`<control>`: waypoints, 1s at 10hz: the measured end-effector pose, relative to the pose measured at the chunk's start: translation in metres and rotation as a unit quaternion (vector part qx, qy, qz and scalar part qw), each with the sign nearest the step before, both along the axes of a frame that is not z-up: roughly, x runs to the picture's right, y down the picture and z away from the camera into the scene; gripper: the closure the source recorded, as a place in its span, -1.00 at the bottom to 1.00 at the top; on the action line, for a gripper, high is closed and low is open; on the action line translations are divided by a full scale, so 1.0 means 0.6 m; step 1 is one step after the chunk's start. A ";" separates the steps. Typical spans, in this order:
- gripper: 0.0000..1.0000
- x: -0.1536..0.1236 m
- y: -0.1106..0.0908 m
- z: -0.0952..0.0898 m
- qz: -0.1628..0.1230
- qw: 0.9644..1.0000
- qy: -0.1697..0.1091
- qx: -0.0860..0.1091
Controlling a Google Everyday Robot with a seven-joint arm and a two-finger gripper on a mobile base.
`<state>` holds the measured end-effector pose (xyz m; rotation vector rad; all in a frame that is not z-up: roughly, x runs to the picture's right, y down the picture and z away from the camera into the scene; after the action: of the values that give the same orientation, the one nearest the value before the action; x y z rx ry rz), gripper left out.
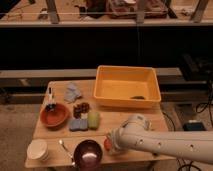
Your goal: Place apple in red bowl
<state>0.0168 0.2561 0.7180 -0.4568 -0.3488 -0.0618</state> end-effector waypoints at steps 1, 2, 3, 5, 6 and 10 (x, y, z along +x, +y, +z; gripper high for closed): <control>1.00 -0.017 -0.027 -0.009 -0.015 1.000 0.002 0.016; 1.00 -0.029 -0.053 -0.019 -0.027 0.999 0.005 0.029; 1.00 -0.046 -0.102 -0.039 -0.042 0.998 0.011 0.049; 1.00 -0.083 -0.182 -0.071 -0.064 0.995 0.011 0.075; 1.00 -0.114 -0.219 -0.083 -0.073 0.994 0.003 0.083; 1.00 -0.287 -0.300 -0.091 -0.065 0.991 -0.096 0.065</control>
<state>-0.1554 0.0760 0.6636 -0.3443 -0.5017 -0.2555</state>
